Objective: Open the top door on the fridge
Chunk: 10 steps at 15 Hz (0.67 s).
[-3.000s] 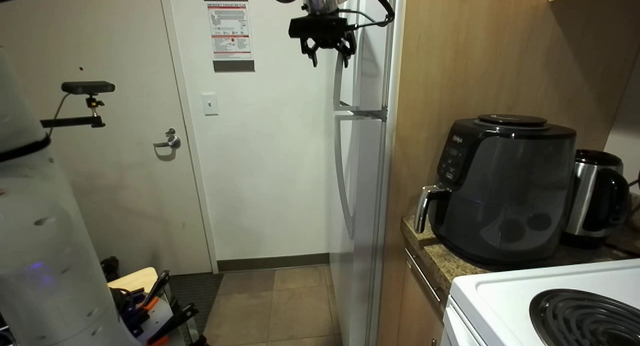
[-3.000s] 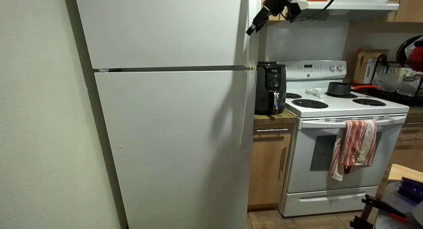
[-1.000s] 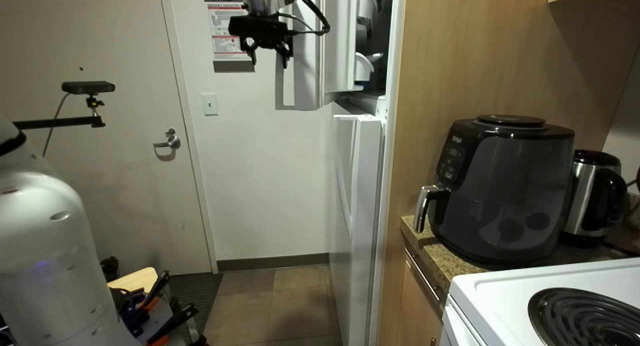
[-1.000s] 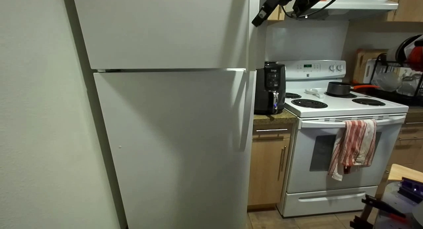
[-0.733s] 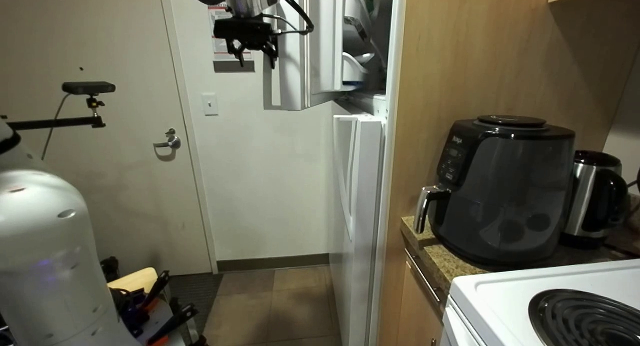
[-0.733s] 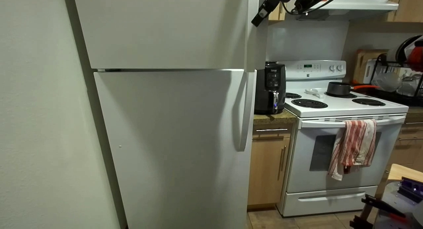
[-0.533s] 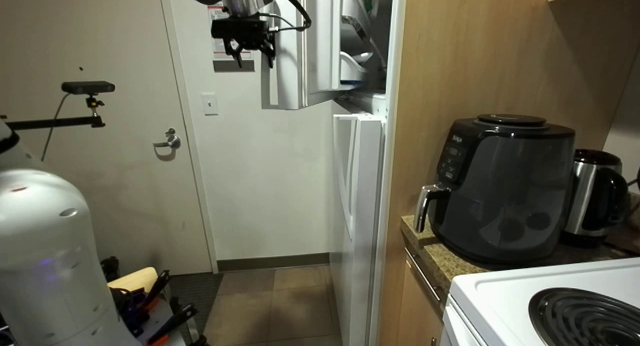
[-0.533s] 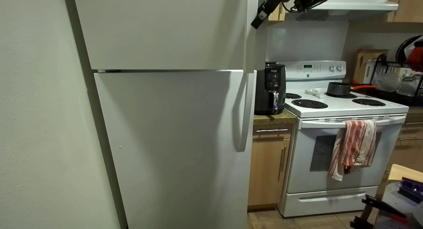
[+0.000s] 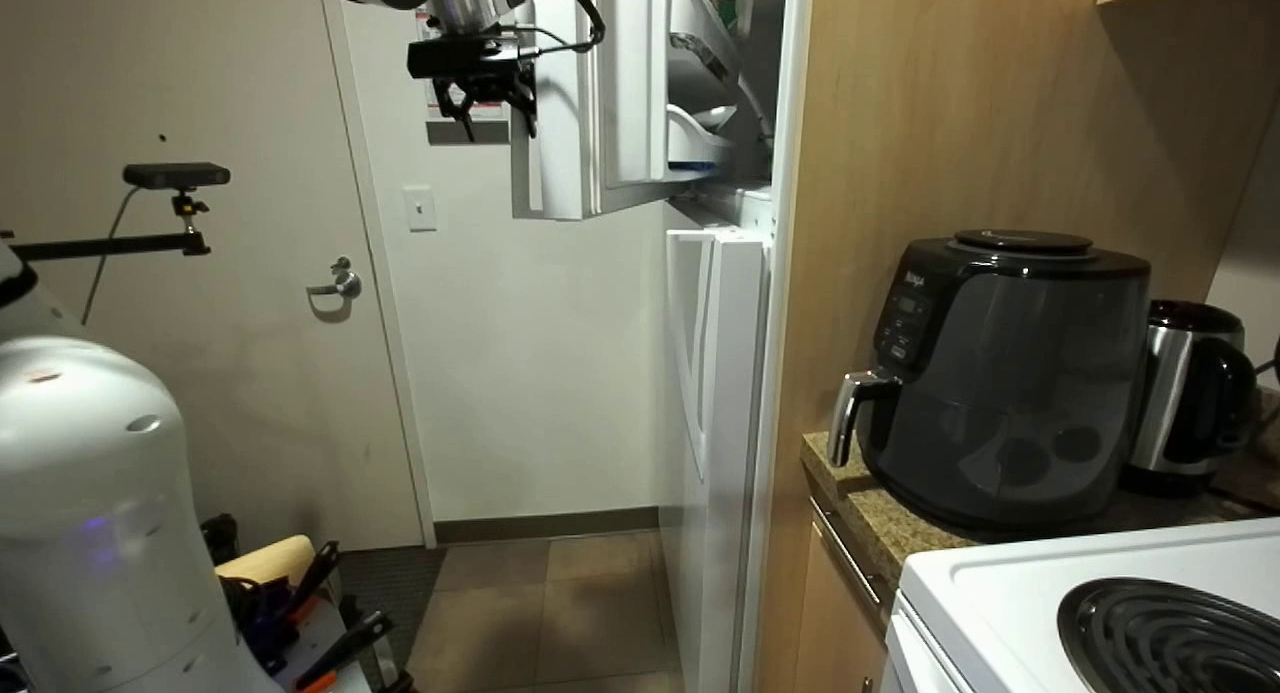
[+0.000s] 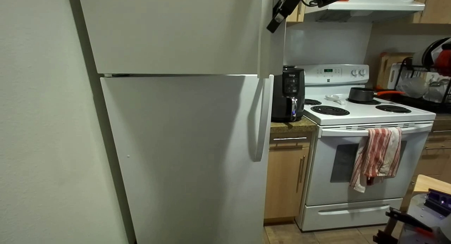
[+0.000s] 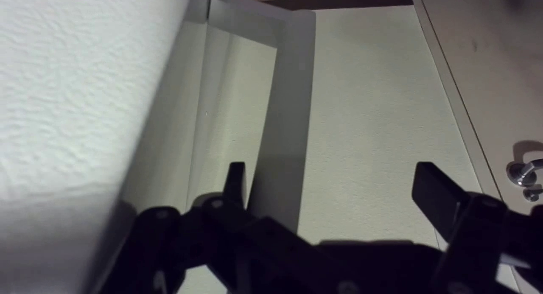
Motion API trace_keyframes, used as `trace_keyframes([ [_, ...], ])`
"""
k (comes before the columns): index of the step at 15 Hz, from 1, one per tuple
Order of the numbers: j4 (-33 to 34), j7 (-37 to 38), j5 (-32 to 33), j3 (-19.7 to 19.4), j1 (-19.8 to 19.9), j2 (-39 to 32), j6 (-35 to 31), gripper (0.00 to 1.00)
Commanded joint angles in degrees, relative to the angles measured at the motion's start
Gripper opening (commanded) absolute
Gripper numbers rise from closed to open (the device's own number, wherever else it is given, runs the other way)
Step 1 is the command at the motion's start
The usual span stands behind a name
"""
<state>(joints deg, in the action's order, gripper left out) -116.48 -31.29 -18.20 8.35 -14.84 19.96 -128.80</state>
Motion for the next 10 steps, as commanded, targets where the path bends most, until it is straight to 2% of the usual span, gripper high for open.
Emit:
trace_keyframes([
  [1, 1.2, 4.4, 4.2, 1.6, -0.8, -1.7, -3.4, 1.00],
  [10, 0.1, 17.0, 13.0, 5.7, -0.2, -1.1, -6.0, 1.00],
])
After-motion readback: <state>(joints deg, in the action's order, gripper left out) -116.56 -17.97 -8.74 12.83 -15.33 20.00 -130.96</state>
